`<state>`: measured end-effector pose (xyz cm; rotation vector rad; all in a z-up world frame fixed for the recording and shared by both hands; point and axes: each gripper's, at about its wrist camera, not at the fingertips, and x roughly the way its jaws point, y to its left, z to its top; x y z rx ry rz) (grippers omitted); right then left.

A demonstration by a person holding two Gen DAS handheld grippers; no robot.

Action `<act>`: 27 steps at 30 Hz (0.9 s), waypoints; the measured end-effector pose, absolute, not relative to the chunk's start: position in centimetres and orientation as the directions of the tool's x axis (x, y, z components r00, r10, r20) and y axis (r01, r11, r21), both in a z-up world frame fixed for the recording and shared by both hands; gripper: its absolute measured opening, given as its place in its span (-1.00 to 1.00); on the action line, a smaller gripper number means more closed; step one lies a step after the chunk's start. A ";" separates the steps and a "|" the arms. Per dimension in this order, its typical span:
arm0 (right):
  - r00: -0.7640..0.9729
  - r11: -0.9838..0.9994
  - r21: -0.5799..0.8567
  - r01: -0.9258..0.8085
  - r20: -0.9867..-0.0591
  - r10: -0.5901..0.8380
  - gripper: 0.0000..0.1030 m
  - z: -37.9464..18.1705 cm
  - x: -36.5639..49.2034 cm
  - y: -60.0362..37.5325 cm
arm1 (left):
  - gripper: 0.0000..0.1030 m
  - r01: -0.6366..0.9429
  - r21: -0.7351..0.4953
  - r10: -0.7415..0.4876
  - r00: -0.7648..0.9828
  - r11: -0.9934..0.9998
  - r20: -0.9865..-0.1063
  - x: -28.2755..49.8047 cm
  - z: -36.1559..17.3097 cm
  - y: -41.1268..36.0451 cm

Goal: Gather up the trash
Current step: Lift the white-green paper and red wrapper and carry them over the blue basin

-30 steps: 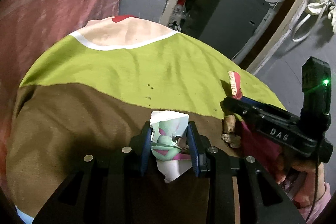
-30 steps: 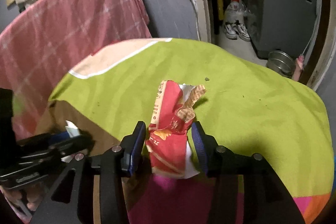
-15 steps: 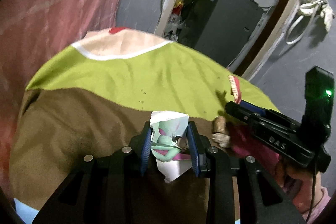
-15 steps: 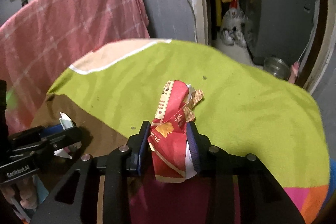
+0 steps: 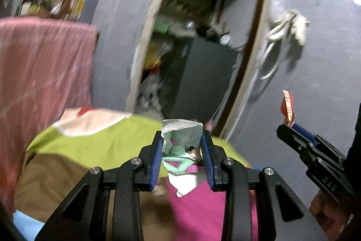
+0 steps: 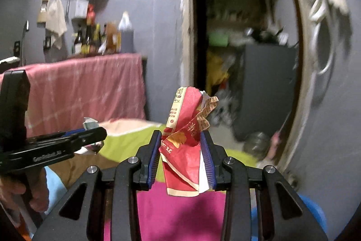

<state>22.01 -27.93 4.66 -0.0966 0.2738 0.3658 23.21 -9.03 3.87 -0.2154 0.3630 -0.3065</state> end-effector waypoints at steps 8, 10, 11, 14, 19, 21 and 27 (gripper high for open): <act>0.978 0.973 -0.124 -0.192 -0.110 0.179 -0.36 7.5 16.2 -34.2 | -0.45 0.379 -0.238 -0.419 0.897 0.894 -0.143 19.7 6.0 -16.7; 0.988 0.979 -0.142 -0.145 -0.080 0.134 -0.36 7.6 15.0 -35.8 | -0.45 0.399 -0.233 -0.433 0.894 0.887 -0.118 19.1 6.1 -18.3; 0.992 0.981 -0.150 -0.120 -0.064 0.111 -0.36 7.7 14.4 -36.6 | -0.45 0.407 -0.231 -0.439 0.892 0.884 -0.105 18.7 6.1 -19.3; 0.997 0.986 -0.154 -0.067 -0.039 0.061 -0.36 7.5 13.2 -38.8 | -0.45 0.428 -0.218 -0.454 0.887 0.877 -0.084 17.9 6.4 -21.8; 1.000 0.989 -0.150 -0.004 -0.017 0.001 -0.36 6.5 12.0 -41.5 | -0.45 0.445 -0.199 -0.467 0.880 0.873 -0.082 17.8 6.1 -25.1; 1.000 0.989 -0.146 0.008 -0.024 -0.012 -0.35 5.8 11.8 -42.6 | -0.45 0.445 -0.194 -0.468 0.879 0.874 -0.094 17.8 5.7 -26.1; 0.997 0.992 -0.122 0.039 -0.060 -0.047 -0.35 3.0 11.8 -45.0 | -0.45 0.445 -0.175 -0.472 0.866 0.878 -0.166 18.9 3.6 -29.3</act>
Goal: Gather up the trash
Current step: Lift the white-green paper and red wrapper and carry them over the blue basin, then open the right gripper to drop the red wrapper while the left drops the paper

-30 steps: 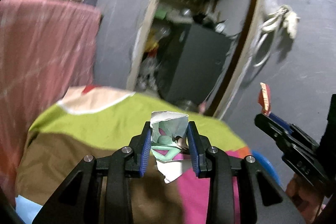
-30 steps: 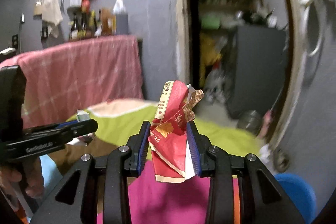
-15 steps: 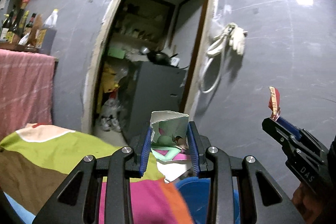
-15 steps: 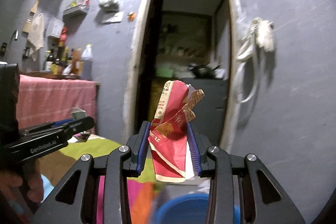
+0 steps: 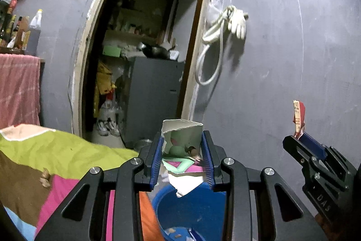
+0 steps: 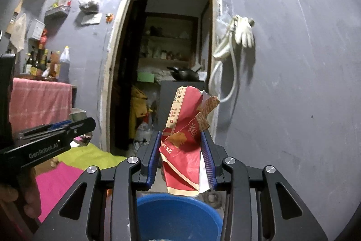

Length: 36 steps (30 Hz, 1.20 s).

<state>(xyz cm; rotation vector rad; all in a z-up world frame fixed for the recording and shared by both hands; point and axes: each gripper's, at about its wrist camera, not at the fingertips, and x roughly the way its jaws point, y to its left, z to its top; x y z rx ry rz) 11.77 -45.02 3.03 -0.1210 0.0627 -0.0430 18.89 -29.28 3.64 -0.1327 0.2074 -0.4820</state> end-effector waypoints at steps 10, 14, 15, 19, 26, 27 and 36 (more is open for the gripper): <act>0.974 0.997 -0.049 0.055 -0.216 -0.064 -0.31 -1.8 13.8 -47.9 | -0.45 0.453 -0.237 -0.511 0.770 0.859 -0.383 23.0 -1.4 -33.1; 0.955 0.999 -0.012 0.052 -0.293 -0.053 -0.31 -3.6 14.9 -48.7 | -0.45 0.434 -0.290 -0.521 0.718 0.853 -0.461 24.9 -3.2 -33.9; 0.951 0.999 -0.006 0.051 -0.305 -0.050 -0.31 -3.9 15.1 -48.8 | -0.45 0.429 -0.296 -0.521 0.709 0.854 -0.476 25.2 -3.6 -34.0; 0.931 0.999 0.024 0.044 -0.363 -0.032 -0.31 -5.1 15.9 -49.2 | -0.45 0.418 -0.302 -0.515 0.673 0.857 -0.531 26.3 -5.1 -34.6; 0.902 0.997 0.074 0.032 -0.431 0.003 -0.29 -6.8 17.1 -49.7 | -0.44 0.416 -0.324 -0.524 0.595 0.850 -0.609 28.1 -7.1 -35.4; 0.900 0.996 0.080 0.032 -0.436 0.006 -0.28 -6.9 17.2 -49.8 | -0.39 0.416 -0.327 -0.525 0.589 0.849 -0.615 28.2 -7.2 -35.4; 0.902 0.994 0.102 0.043 -0.432 0.005 -0.12 -6.5 17.2 -50.3 | -0.30 0.405 -0.356 -0.537 0.580 0.842 -0.612 28.1 -6.9 -34.8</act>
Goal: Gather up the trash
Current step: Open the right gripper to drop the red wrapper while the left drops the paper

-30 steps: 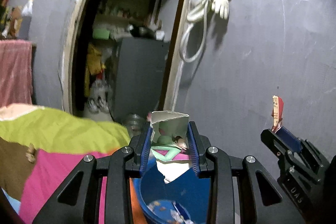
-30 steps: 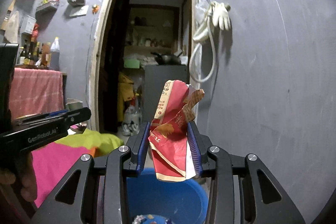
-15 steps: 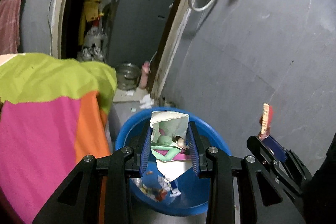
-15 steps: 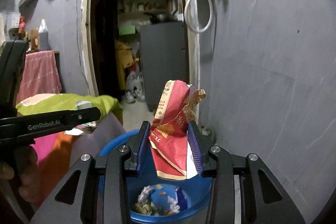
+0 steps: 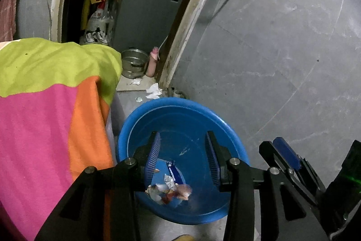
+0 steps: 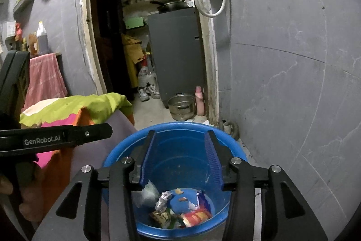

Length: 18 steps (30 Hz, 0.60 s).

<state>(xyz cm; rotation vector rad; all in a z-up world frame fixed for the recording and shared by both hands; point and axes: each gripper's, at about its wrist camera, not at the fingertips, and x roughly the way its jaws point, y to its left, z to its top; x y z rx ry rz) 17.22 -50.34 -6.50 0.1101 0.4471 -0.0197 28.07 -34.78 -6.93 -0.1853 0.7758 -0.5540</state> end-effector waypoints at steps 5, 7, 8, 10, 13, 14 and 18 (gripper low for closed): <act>0.920 0.994 0.092 0.056 -0.392 -0.016 0.09 -4.9 16.5 -49.9 | -0.12 0.412 -0.348 -0.540 0.629 0.842 -0.560 26.8 -4.9 -33.5; 0.932 0.994 0.088 0.059 -0.363 -0.023 0.31 -3.8 16.1 -49.7 | -0.11 0.423 -0.335 -0.540 0.651 0.842 -0.534 26.3 -3.7 -32.7; 0.938 0.994 0.087 0.059 -0.345 -0.025 0.38 -3.1 15.8 -49.6 | -0.02 0.427 -0.329 -0.539 0.663 0.842 -0.520 26.0 -3.1 -32.3; 0.949 0.995 0.079 0.059 -0.315 -0.031 0.43 -1.7 15.3 -49.2 | 0.16 0.432 -0.321 -0.538 0.686 0.843 -0.490 25.4 -2.0 -31.2; 0.963 0.996 0.070 0.054 -0.266 -0.034 0.58 0.5 14.4 -48.4 | 0.29 0.434 -0.310 -0.532 0.725 0.846 -0.437 24.2 -0.1 -29.1; 0.968 0.996 0.067 0.052 -0.250 -0.034 0.62 1.3 14.2 -48.0 | 0.40 0.434 -0.308 -0.531 0.732 0.846 -0.426 23.9 0.4 -28.3; 0.981 0.997 0.062 0.036 -0.190 -0.023 0.83 3.9 13.3 -46.4 | 0.76 0.420 -0.306 -0.512 0.779 0.854 -0.361 22.6 2.7 -25.1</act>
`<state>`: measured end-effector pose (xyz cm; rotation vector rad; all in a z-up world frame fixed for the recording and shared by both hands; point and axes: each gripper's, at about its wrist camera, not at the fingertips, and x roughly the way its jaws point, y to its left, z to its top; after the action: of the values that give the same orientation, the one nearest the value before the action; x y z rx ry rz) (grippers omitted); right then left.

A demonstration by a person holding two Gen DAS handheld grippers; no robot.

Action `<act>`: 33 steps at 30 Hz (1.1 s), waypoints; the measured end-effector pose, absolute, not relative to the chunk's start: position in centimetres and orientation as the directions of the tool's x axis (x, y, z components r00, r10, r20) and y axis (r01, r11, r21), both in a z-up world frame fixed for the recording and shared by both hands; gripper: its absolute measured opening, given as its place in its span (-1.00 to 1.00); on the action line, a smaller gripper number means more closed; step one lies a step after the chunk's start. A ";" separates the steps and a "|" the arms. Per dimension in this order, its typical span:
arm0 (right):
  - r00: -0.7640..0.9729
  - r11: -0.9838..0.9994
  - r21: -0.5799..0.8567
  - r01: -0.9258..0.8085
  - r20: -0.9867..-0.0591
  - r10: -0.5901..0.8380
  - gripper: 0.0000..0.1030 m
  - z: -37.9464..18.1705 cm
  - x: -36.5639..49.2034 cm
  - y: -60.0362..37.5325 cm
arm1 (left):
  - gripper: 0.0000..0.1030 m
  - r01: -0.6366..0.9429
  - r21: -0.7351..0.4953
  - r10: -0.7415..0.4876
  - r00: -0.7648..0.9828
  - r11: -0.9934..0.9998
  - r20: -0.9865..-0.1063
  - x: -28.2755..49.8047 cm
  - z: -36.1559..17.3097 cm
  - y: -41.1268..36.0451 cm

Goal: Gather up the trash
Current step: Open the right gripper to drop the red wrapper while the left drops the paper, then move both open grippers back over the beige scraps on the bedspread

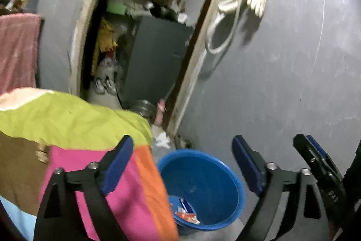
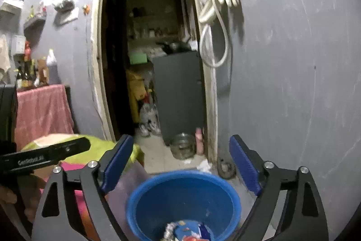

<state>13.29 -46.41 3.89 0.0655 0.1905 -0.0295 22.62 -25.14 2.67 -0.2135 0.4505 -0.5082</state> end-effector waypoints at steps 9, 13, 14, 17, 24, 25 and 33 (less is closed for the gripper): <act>0.996 0.997 0.058 -0.040 -0.077 0.044 1.00 7.8 11.8 -41.0 | 0.93 0.363 -0.243 -0.418 0.877 0.900 -0.237 18.9 6.5 -18.1; 0.996 0.996 0.057 -0.074 -0.044 0.077 1.00 8.8 11.5 -38.3 | 0.94 0.329 -0.233 -0.376 0.904 0.915 -0.202 17.5 7.5 -14.8; 0.996 0.995 0.053 -0.086 -0.036 0.088 1.00 8.9 11.5 -37.5 | 0.95 0.318 -0.229 -0.364 0.911 0.920 -0.194 17.1 7.7 -13.8; 0.993 0.992 0.041 -0.115 -0.020 0.116 1.00 9.2 11.4 -35.4 | 0.96 0.285 -0.212 -0.325 0.927 0.935 -0.188 16.8 7.7 -11.6; 0.977 0.977 0.016 -0.212 -0.001 0.212 1.00 8.1 12.3 -29.8 | 0.96 0.180 -0.176 -0.214 0.956 0.968 -0.201 16.5 6.5 -6.3; 0.974 0.974 0.013 -0.227 -0.001 0.227 1.00 7.8 12.6 -29.0 | 0.96 0.159 -0.165 -0.191 0.960 0.973 -0.203 16.5 6.2 -5.4; 0.949 0.952 -0.008 -0.307 -0.070 0.306 1.00 5.2 15.7 -25.0 | 0.96 0.063 -0.181 -0.110 0.959 0.981 -0.262 18.3 3.4 -1.0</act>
<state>15.75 -25.04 5.24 -0.0193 0.0683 0.3121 18.25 -0.95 3.36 -0.1727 0.2747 -0.0886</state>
